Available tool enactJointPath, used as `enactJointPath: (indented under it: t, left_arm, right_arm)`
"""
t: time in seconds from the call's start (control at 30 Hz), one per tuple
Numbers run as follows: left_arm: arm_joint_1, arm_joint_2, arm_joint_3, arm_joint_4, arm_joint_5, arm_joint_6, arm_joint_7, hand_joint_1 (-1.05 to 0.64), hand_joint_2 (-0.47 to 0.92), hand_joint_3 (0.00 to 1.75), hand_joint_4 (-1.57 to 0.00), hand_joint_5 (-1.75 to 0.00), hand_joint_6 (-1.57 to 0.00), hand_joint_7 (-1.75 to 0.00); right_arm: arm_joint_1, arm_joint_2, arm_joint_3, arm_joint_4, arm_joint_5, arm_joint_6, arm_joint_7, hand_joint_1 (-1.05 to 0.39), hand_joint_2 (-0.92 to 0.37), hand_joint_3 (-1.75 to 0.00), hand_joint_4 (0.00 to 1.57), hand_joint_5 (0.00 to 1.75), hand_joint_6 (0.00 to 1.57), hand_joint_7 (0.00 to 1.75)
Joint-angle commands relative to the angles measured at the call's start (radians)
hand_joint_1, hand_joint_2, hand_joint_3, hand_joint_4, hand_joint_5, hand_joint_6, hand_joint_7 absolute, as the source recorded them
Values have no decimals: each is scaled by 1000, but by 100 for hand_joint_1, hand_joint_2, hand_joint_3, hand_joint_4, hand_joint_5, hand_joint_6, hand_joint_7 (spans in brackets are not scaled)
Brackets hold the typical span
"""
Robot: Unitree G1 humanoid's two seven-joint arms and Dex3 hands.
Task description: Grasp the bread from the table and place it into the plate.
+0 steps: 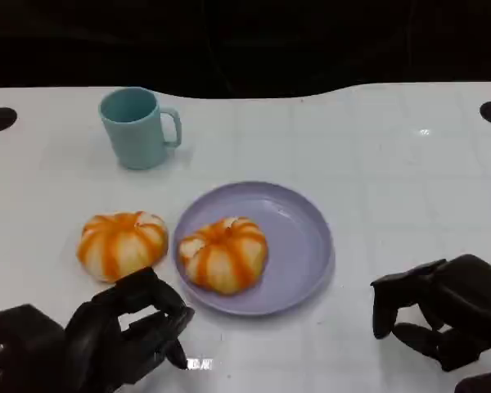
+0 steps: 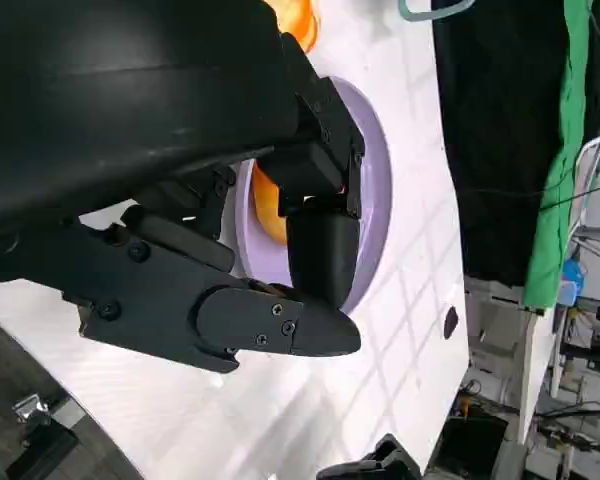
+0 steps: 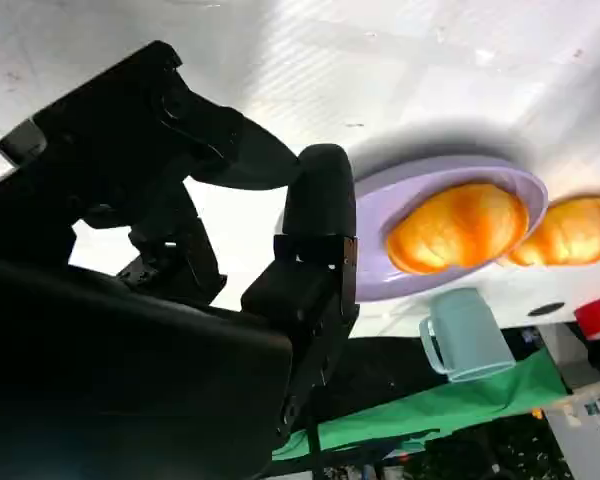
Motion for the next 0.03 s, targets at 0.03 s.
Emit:
enactJointPath:
  t: [0.03]
  left_arm:
    - [0, 15, 12, 2, -8, -10, -9, -55, 92, 25, -74, -175, -69, -149]
  right_arm:
    - [6, -5, -7, -21, 8, 6, -4, -18, -46, -108, 83, 175, 79, 129]
